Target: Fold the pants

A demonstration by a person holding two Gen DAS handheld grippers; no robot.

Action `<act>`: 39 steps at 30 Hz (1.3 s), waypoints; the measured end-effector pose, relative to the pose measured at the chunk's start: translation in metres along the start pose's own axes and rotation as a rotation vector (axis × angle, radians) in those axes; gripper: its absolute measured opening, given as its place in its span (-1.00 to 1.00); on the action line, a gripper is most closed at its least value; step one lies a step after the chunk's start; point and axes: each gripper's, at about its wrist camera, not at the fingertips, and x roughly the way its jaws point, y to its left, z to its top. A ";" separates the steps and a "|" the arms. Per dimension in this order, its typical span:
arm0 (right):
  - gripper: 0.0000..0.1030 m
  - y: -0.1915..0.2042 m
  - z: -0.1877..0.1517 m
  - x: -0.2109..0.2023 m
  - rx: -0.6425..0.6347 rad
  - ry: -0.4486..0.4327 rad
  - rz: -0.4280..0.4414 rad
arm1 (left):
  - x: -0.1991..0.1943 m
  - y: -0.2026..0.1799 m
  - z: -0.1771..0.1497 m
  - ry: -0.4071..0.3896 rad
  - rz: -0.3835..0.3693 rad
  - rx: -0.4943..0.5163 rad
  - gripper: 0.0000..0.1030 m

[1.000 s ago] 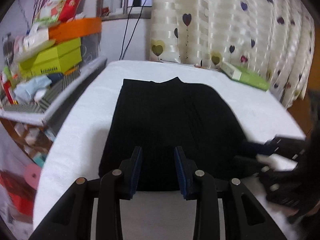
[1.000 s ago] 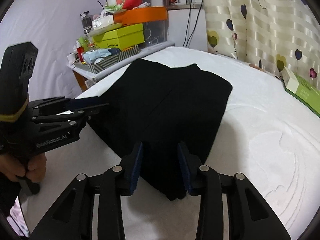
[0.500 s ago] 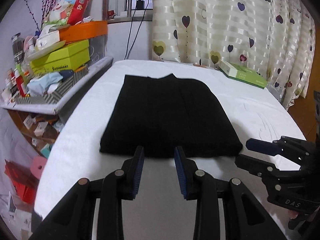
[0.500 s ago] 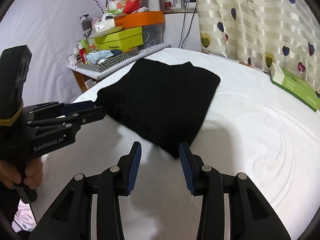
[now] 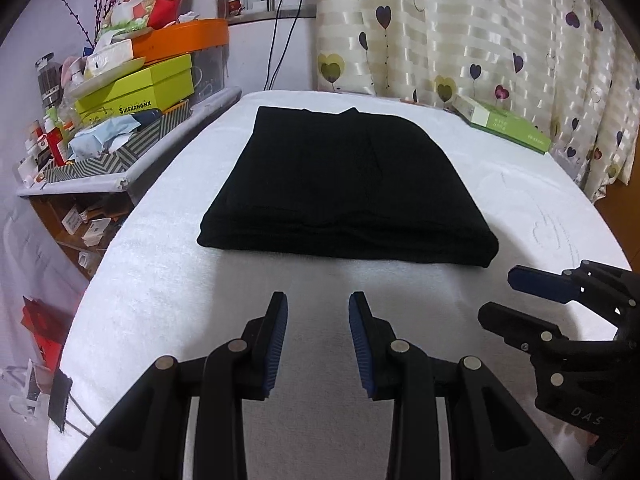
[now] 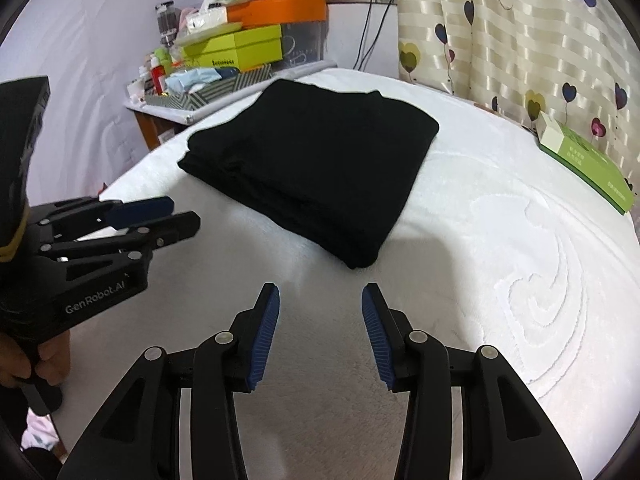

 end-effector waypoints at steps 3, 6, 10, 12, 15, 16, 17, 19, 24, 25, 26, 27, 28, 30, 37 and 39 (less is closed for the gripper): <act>-0.14 0.000 -0.001 0.004 -0.004 0.014 -0.005 | 0.004 0.001 -0.001 0.018 0.015 -0.003 -0.33; -0.14 0.002 -0.001 0.007 -0.009 0.027 -0.009 | 0.008 0.002 -0.002 0.035 0.019 -0.007 -0.33; -0.12 0.003 -0.001 0.008 -0.018 0.032 -0.017 | 0.010 0.002 -0.002 0.046 0.018 -0.005 -0.32; -0.12 0.003 -0.002 0.009 -0.018 0.032 -0.017 | 0.010 0.001 -0.002 0.048 0.021 -0.002 -0.32; -0.11 0.004 -0.002 0.009 -0.020 0.032 -0.018 | 0.010 0.000 -0.002 0.050 0.025 0.003 -0.31; -0.11 0.004 -0.002 0.009 -0.020 0.032 -0.019 | 0.010 0.000 -0.002 0.050 0.027 0.006 -0.31; -0.11 0.004 -0.001 0.009 -0.020 0.032 -0.019 | 0.011 0.000 -0.002 0.050 0.029 0.007 -0.31; -0.11 0.004 -0.002 0.009 -0.020 0.032 -0.019 | 0.011 -0.001 -0.002 0.050 0.031 0.009 -0.31; -0.11 0.004 -0.002 0.009 -0.020 0.031 -0.019 | 0.011 -0.002 -0.002 0.051 0.044 0.019 -0.29; -0.11 0.004 -0.002 0.009 -0.019 0.032 -0.018 | 0.011 -0.002 -0.002 0.051 0.047 0.020 -0.27; -0.11 0.004 -0.002 0.009 -0.020 0.032 -0.018 | 0.011 -0.002 -0.002 0.051 0.049 0.019 -0.26; -0.11 0.004 -0.002 0.009 -0.020 0.031 -0.019 | 0.011 -0.002 -0.002 0.051 0.050 0.018 -0.24; -0.11 0.004 -0.002 0.009 -0.021 0.031 -0.020 | 0.012 -0.002 -0.002 0.051 0.051 0.015 -0.23; -0.11 0.004 -0.002 0.009 -0.021 0.031 -0.019 | 0.012 -0.001 -0.002 0.052 0.051 0.012 -0.21; -0.11 0.004 -0.002 0.010 -0.021 0.031 -0.019 | 0.011 -0.001 -0.002 0.051 0.058 0.017 -0.20; -0.11 0.004 -0.002 0.009 -0.020 0.031 -0.019 | 0.011 -0.001 -0.002 0.052 0.055 0.014 -0.20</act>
